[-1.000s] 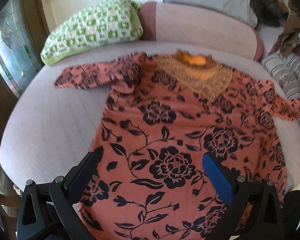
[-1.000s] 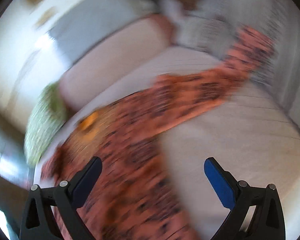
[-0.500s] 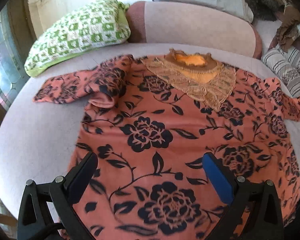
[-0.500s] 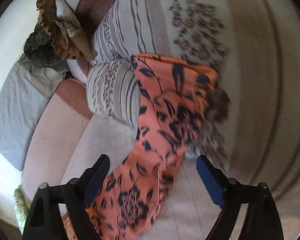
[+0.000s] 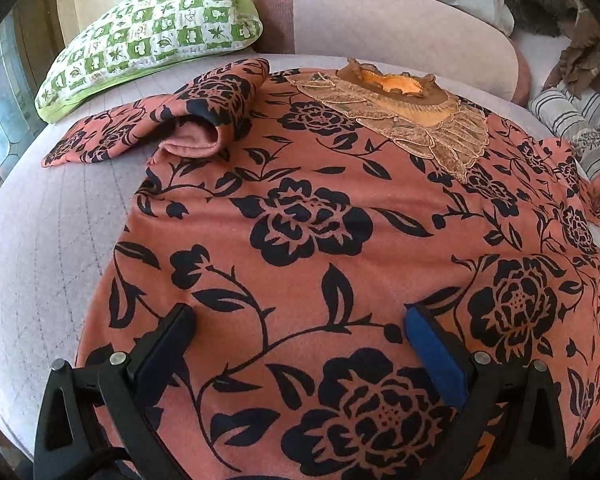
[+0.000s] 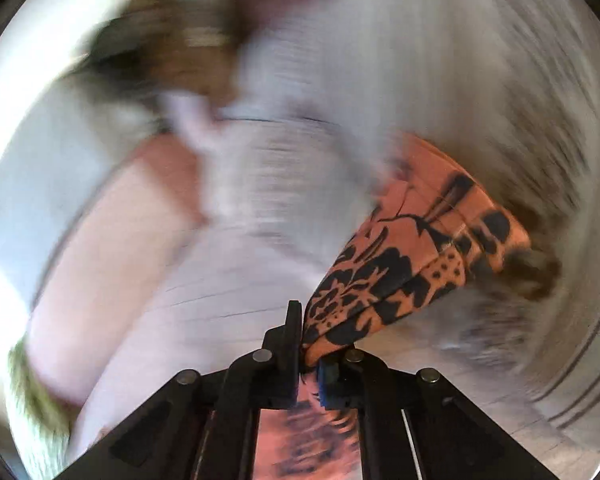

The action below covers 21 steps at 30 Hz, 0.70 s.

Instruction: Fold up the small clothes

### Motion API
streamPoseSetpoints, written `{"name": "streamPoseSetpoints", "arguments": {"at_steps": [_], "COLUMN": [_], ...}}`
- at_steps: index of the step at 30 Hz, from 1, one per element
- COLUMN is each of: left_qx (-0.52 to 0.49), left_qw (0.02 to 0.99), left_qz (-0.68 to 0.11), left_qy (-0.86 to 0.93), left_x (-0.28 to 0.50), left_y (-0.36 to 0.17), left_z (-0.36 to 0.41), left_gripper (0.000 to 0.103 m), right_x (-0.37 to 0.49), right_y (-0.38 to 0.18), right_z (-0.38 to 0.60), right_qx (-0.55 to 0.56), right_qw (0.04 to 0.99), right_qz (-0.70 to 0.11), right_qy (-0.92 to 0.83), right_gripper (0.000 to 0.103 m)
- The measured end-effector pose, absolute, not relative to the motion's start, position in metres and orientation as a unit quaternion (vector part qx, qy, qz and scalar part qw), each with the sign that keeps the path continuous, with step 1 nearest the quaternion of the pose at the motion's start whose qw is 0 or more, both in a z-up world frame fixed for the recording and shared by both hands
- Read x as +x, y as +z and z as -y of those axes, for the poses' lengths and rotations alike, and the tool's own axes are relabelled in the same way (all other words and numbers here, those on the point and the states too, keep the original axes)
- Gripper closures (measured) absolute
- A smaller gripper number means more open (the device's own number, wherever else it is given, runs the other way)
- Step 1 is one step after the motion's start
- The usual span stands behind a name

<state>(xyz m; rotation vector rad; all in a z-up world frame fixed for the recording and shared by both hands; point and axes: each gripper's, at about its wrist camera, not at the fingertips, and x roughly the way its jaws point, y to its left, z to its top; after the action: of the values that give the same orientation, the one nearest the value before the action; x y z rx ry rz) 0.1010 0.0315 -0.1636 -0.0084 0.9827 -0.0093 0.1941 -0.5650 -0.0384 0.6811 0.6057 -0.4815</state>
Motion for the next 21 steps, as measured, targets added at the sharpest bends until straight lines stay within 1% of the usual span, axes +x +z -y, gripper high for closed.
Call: {"name": "streamPoseSetpoints", "arguments": {"at_steps": [3, 5, 7, 9, 10, 11, 12, 13, 15, 18, 21], "left_qx": [-0.002, -0.01, -0.031, -0.051, -0.055, -0.058, -0.059, -0.059, -0.058, -0.055, -0.047], "left_qw": [0.879, 0.881, 0.892, 0.904, 0.908, 0.912, 0.913, 0.914, 0.915, 0.918, 0.914], "left_qz": [-0.476, -0.472, -0.451, -0.424, -0.416, -0.405, -0.402, -0.402, -0.4, -0.392, -0.4], "left_qy": [-0.017, -0.02, -0.011, 0.002, 0.007, 0.014, 0.017, 0.016, 0.014, -0.014, -0.05], "left_x": [0.101, 0.096, 0.09, 0.08, 0.078, 0.076, 0.077, 0.078, 0.084, 0.104, 0.143], "left_y": [-0.162, -0.156, -0.145, -0.13, -0.124, -0.118, -0.114, -0.111, -0.106, -0.099, -0.096], "left_z": [-0.031, -0.036, -0.046, -0.062, -0.069, -0.077, -0.083, -0.087, -0.094, -0.087, -0.066], "left_gripper": [0.0, 0.0, 0.0, 0.0, 0.0, 0.0, 0.0, 0.0, 0.0, 0.0, 0.0], "right_x": [0.218, 0.225, 0.23, 0.225, 0.232, 0.24, 0.246, 0.25, 0.244, 0.213, 0.182], "right_y": [0.017, 0.032, 0.032, 0.011, -0.01, -0.032, -0.055, -0.08, -0.102, -0.097, -0.095], "right_z": [0.465, 0.399, 0.32, 0.258, 0.225, 0.201, 0.185, 0.175, 0.184, 0.236, 0.283], "right_qx": [0.244, 0.219, 0.179, 0.177, 0.164, 0.153, 0.149, 0.154, 0.189, 0.231, 0.244], "right_qw": [0.925, 0.937, 0.943, 0.934, 0.922, 0.905, 0.888, 0.87, 0.852, 0.868, 0.873], "right_qz": [-0.267, -0.269, -0.281, -0.301, -0.334, -0.371, -0.404, -0.436, -0.452, -0.415, -0.41], "right_qy": [-0.12, -0.05, 0.016, 0.072, 0.11, 0.142, 0.161, 0.17, 0.183, 0.148, 0.103], "right_gripper": [0.097, 0.097, 0.097, 0.094, 0.079, 0.057, 0.013, 0.008, 0.008, 0.008, 0.008]}}
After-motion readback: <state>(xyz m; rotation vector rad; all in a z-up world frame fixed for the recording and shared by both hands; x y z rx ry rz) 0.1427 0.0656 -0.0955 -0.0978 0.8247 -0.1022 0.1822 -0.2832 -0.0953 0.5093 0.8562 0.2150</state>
